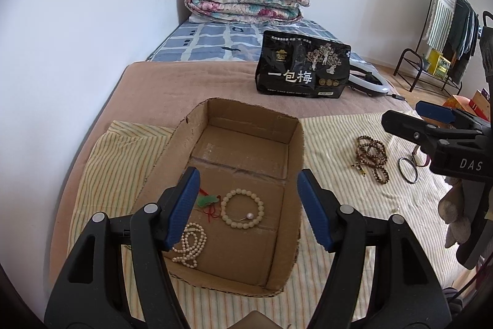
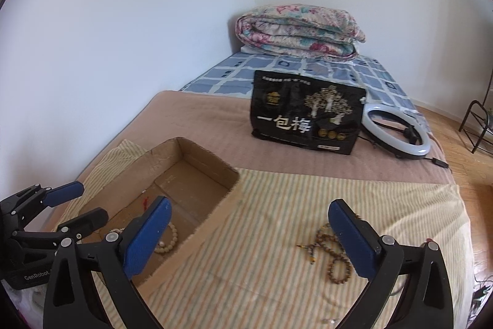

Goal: Organize jewelry

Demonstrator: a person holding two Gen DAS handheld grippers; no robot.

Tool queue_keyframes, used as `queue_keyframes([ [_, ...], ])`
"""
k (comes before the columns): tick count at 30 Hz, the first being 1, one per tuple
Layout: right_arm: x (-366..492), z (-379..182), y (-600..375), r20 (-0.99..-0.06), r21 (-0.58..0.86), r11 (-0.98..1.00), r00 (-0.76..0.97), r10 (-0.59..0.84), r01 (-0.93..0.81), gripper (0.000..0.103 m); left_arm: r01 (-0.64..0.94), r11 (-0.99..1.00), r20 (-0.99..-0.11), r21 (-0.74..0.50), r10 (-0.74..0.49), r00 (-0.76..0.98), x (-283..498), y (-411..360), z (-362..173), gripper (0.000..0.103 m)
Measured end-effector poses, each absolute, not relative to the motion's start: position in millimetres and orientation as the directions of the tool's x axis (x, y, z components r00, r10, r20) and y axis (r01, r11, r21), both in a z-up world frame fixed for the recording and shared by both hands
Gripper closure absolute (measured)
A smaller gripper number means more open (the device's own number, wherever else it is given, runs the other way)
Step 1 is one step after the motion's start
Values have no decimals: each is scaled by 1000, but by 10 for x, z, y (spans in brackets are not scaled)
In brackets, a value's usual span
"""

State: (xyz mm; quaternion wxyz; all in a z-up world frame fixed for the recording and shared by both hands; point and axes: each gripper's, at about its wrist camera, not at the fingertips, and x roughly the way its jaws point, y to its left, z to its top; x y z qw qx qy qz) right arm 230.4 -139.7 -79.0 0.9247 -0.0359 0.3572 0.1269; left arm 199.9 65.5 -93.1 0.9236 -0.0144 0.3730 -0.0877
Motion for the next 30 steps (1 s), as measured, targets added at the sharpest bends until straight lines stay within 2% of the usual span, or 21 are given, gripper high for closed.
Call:
queue_keyframes([
  [30, 1784, -883, -3387, -680, 41, 998, 731, 55, -37, 1, 308, 943, -688, -128, -308, 658, 1920, -590, -977, 36],
])
